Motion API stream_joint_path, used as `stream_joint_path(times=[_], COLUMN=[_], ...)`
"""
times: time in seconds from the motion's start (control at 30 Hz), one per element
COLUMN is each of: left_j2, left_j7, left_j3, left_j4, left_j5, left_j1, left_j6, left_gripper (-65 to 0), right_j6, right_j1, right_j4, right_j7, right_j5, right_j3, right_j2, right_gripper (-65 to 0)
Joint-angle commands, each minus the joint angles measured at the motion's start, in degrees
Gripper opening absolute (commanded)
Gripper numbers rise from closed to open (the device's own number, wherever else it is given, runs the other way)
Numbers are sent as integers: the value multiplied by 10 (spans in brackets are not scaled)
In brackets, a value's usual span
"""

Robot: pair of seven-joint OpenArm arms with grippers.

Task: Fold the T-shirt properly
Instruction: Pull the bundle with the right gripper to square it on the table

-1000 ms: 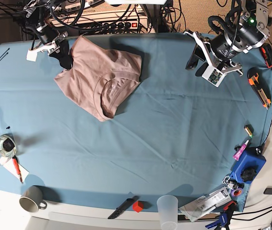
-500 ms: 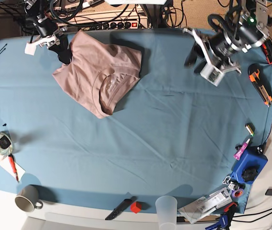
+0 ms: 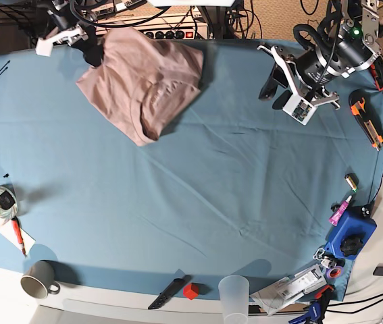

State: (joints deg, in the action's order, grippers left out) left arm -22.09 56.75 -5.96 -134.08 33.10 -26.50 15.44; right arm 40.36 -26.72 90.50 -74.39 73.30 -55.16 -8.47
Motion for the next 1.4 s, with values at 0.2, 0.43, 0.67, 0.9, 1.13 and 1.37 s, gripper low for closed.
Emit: stream_joint_path(times=[0.2,0.43,0.67,0.9,1.13,1.37], left_j2=[-5,-5,-5,-5,-5,-5], left_j7=[-13,-13,-13,-13,-23,-28], left_j3=[-2,-2,-2,-2,-2,-2], left_j4=[-9,-9,-9,-9,-9,-9], left_j5=[8,8,8,3,-9,-19], left_j1=[5,6,6,6,6,6], left_j6=[2,2,2,2,3,2], left_gripper=[-476,-476,-476,-476,-476,-476], right_j6=[-4,-24,-45,-65,-39,-40], right_j1=[14,75,118,144,143,143], right_j4=[101,186,186,186,186,188], right_j7=[-6,36,71,84,83,68], right_j5=[-55,-172,-315,-391,-393,-397], right_j3=[-3,18,112,135,135,134], right_j2=[5,5,7,7,30,76], right_gripper=[-650,-650,-650,-650,-571,-523])
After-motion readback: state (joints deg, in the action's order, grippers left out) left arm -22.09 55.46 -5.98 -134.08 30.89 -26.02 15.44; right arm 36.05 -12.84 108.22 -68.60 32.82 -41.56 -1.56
